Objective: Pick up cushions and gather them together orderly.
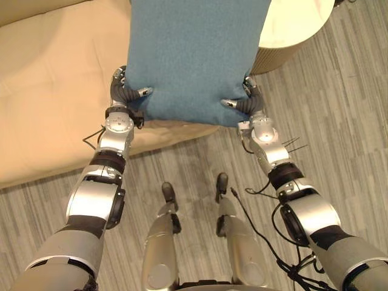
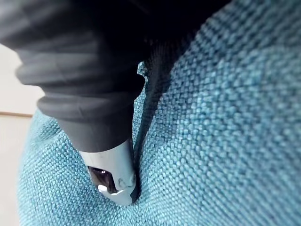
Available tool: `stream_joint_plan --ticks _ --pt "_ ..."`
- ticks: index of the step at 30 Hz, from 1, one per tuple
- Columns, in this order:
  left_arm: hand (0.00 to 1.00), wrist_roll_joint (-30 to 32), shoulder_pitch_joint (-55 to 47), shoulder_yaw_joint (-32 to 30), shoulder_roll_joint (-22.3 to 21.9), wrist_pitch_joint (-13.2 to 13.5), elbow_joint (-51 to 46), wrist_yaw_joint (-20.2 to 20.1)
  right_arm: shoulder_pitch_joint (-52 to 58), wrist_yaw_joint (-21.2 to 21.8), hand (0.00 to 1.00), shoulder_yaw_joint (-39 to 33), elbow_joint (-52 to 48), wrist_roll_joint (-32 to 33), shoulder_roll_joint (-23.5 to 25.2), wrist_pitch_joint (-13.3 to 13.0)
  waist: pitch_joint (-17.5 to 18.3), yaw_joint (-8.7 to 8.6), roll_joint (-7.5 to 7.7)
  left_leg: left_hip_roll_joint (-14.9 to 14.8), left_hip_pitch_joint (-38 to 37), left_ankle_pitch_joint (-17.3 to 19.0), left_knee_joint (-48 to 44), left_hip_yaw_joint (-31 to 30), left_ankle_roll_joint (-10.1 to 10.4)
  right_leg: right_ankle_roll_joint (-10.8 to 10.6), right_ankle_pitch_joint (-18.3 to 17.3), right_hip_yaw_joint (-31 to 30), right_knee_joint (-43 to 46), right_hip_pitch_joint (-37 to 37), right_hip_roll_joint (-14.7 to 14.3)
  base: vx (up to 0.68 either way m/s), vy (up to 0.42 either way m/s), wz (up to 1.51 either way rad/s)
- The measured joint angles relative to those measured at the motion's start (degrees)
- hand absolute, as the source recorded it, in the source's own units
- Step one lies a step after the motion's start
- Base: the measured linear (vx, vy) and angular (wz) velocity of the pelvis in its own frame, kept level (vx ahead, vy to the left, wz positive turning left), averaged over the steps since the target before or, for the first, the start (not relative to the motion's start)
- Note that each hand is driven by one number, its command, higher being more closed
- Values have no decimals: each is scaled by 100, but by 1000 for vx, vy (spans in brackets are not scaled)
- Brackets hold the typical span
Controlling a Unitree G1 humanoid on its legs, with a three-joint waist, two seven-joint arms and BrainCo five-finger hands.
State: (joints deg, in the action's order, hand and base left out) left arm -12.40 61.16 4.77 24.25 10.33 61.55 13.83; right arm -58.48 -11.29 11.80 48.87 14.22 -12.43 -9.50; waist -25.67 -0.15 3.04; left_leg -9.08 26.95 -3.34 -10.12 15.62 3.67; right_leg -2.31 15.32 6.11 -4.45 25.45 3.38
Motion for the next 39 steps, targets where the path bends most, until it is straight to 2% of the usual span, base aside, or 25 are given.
stream_joint_plan --ticks 6,8,14,17,18,19,24,29,32,34,37,39 --pt "100 -403 8 27 3 32 -208 -2 -48 32 100 93 -191 171 -48 -34 -11 6 1 1 -1 -48 27 -31 7 70 57 -3 -83 -35 -31 5 -17 1" --pt "100 -501 -223 30 -20 30 -722 26 164 29 100 99 -544 202 -72 -34 -13 -24 -2 4 -126 -49 82 -53 9 70 57 -5 -104 -162 -29 43 1 5" --pt "100 -465 -1889 137 -337 37 -2844 326 1901 28 100 98 -2286 209 -134 -48 3 -2 -16 40 -734 -60 410 -111 26 27 11 -94 -114 -658 -37 81 27 6" --pt "100 -386 -3217 147 -789 31 -3997 432 3150 55 100 106 -3248 200 -40 -59 50 14 -35 133 -1190 -62 607 -123 34 25 -153 -101 -120 -1052 7 92 30 10" --pt "100 -366 -3802 190 -994 33 -4338 432 3713 151 100 106 -3597 187 -3 -79 377 4 -57 167 -1178 -51 660 -148 40 -4 -289 -82 -121 -1056 43 95 36 20" --pt "100 -363 -4063 211 -1072 32 -4478 431 3949 182 100 107 -3751 161 3 -86 512 3 -62 197 -1200 -50 709 -165 42 -12 -382 -79 -121 -1076 69 98 33 22" --pt "100 -264 -5592 299 -1320 32 -5608 421 4893 517 100 133 -4519 80 15 -120 936 92 -308 225 -1526 -53 914 -274 42 -20 -494 29 -120 -1372 75 46 11 12" --pt "100 -259 -7130 361 -1651 156 -6607 386 5714 671 100 287 -5028 -46 94 -173 1635 160 -456 248 -2132 -70 1233 -333 69 -57 -678 177 -120 -1897 81 63 16 13" --pt "100 -259 -7448 403 -1747 247 -6687 349 5893 784 100 299 -5045 -95 98 -313 1920 254 -496 295 -2326 -70 1294 -364 64 -99 -728 177 -118 -2058 109 16 20 2" --pt "100 -255 -7548 409 -1744 253 -6706 340 5903 784 100 338 -5045 -140 97 -313 1961 253 -524 315 -2442 -71 1328 -364 62 -117 -769 179 -47 -2126 142 -13 34 2" --pt "100 -192 -7684 428 -1741 250 -6750 316 6020 780 100 392 -5045 -195 73 -322 1981 236 -544 349 -2540 -71 1280 -500 61 -157 -1190 234 712 -2020 264 -54 39 28" --pt "100 -138 -7638 431 -1706 246 -6750 292 6178 772 100 378 -5043 -279 77 -343 1966 109 -482 462 -2396 -42 982 -924 0 -334 -1818 -347 2227 -1567 410 -80 15 99"
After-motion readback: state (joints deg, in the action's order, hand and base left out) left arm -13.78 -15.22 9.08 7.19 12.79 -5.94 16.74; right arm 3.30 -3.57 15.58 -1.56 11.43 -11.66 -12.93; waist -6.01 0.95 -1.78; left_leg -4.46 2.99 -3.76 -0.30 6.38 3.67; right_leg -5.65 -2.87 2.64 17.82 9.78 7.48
